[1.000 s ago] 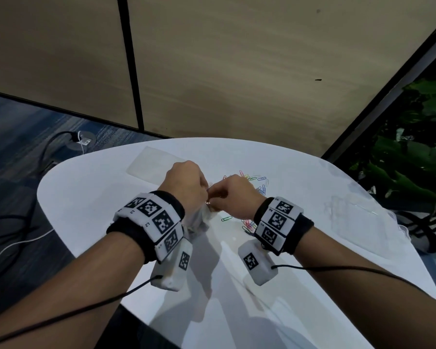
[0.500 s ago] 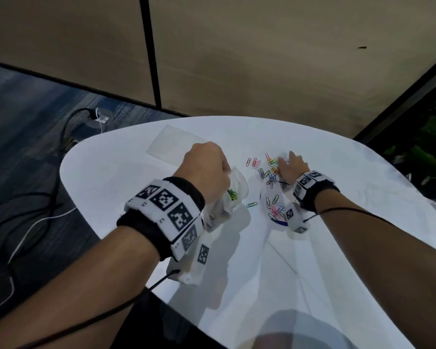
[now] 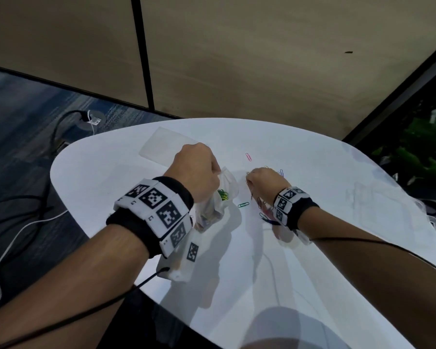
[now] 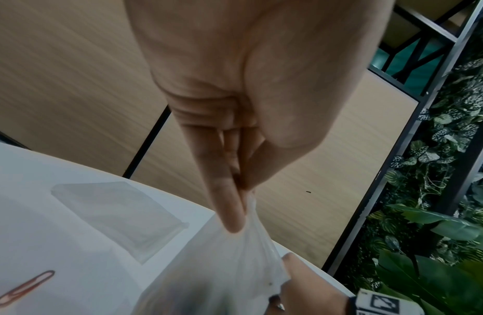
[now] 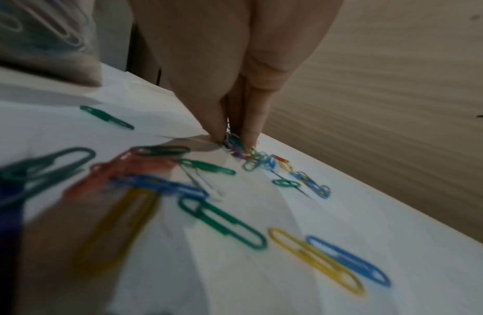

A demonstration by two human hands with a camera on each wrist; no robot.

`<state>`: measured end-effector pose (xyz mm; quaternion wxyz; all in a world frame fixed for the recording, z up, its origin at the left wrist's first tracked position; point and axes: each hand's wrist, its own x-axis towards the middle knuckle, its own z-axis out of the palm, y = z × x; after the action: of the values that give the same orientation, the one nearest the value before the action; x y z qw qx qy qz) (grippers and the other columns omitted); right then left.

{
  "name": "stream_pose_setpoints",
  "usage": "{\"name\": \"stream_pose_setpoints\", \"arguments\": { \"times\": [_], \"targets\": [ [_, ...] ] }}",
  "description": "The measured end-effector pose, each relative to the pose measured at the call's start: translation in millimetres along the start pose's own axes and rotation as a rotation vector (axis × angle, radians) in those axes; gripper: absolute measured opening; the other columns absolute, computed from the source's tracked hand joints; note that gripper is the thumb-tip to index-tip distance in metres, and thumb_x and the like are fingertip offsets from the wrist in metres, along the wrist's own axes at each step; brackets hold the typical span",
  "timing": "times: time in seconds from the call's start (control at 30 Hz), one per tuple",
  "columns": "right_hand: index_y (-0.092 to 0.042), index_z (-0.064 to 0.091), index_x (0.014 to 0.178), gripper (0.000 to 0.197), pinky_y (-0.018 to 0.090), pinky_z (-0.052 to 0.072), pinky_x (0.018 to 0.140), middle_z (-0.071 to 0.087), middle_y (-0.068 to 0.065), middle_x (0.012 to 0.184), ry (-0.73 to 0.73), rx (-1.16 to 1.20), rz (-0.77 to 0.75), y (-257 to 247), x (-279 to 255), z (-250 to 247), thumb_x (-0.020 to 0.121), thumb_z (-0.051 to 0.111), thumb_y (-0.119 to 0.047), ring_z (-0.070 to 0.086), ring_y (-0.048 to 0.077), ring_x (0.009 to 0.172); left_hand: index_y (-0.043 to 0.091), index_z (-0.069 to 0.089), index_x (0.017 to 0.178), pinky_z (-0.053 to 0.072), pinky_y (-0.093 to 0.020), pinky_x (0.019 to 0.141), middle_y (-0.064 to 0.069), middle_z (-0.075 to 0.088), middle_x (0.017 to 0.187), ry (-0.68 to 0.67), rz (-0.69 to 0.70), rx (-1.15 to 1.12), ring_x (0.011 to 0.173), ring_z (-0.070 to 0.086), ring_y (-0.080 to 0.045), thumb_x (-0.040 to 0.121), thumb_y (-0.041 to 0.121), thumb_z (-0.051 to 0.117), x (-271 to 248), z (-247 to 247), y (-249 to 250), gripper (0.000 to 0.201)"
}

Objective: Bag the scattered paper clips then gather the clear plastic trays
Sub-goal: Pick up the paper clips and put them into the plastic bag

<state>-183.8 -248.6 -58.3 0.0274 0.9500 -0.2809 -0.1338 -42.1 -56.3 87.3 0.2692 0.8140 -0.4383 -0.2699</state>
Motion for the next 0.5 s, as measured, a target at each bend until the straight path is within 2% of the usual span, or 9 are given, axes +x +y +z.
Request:
{"name": "stream_pose_setpoints", "arguments": {
  "times": [0.1, 0.2, 0.27, 0.33, 0.4, 0.5],
  "targets": [
    [-0.004, 0.068, 0.081, 0.020, 0.030, 0.045, 0.064, 0.062, 0.011, 0.079, 0.014, 0.123, 0.128, 11.9, -14.6, -8.9, 0.087, 0.049, -0.003, 0.062, 0.029, 0.076, 0.011, 0.075, 0.098, 0.060, -0.037, 0.087, -0.009, 0.072, 0.095, -0.005, -0.009, 0.002, 0.089, 0.072, -0.027, 0.087, 0.001, 0.059, -0.8, -0.6, -0.1, 0.022],
    [-0.010, 0.078, 0.086, 0.014, 0.032, 0.056, 0.081, 0.074, 0.008, 0.084, 0.128, 0.418, 0.338, 26.1, -25.4, -17.1, 0.086, 0.064, -0.014, 0.068, 0.025, 0.083, 0.011, 0.075, 0.096, 0.061, -0.037, 0.086, -0.009, 0.072, 0.093, -0.003, -0.017, -0.002, 0.087, 0.072, -0.028, 0.088, 0.003, 0.059, -0.2, -1.2, 0.1, 0.020],
    [-0.011, 0.079, 0.086, 0.008, 0.029, 0.057, 0.085, 0.077, 0.006, 0.084, 0.157, 0.799, 0.532, 36.2, -30.9, -21.4, 0.081, 0.075, -0.014, 0.073, 0.018, 0.080, 0.011, 0.075, 0.093, 0.061, -0.037, 0.085, -0.007, 0.071, 0.090, -0.004, -0.021, -0.008, 0.086, 0.072, -0.027, 0.088, 0.003, 0.060, 1.4, -0.9, 0.4, 0.018],
    [-0.005, 0.077, 0.086, 0.008, 0.032, 0.058, 0.085, 0.076, 0.016, 0.091, 0.156, 1.308, 0.652, 38.3, -37.5, -32.7, 0.078, 0.079, -0.008, 0.074, 0.022, 0.080, 0.012, 0.075, 0.093, 0.061, -0.036, 0.084, -0.002, 0.067, 0.082, -0.006, -0.021, -0.002, 0.086, 0.072, -0.026, 0.089, 0.005, 0.062, 2.2, -0.3, 1.4, 0.015],
    [0.007, 0.072, 0.096, 0.017, 0.029, 0.060, 0.080, 0.071, 0.026, 0.104, 0.167, 1.692, 0.618, 31.0, -46.4, -51.2, 0.081, 0.074, -0.002, 0.073, 0.025, 0.082, 0.011, 0.075, 0.094, 0.061, -0.034, 0.083, 0.001, 0.063, 0.078, -0.008, -0.019, 0.003, 0.086, 0.072, -0.025, 0.089, 0.004, 0.062, 2.1, 0.6, 2.6, 0.015],
    [0.014, 0.063, 0.112, 0.030, 0.018, 0.058, 0.075, 0.068, 0.024, 0.109, 0.067, 1.963, 0.453, 5.5, -59.7, -83.8, 0.088, 0.067, -0.004, 0.072, 0.021, 0.088, 0.008, 0.076, 0.097, 0.061, -0.033, 0.083, -0.004, 0.070, 0.087, -0.011, -0.023, 0.000, 0.086, 0.072, -0.025, 0.089, 0.001, 0.059, 0.6, 0.6, 4.3, 0.020]
  ]
}}
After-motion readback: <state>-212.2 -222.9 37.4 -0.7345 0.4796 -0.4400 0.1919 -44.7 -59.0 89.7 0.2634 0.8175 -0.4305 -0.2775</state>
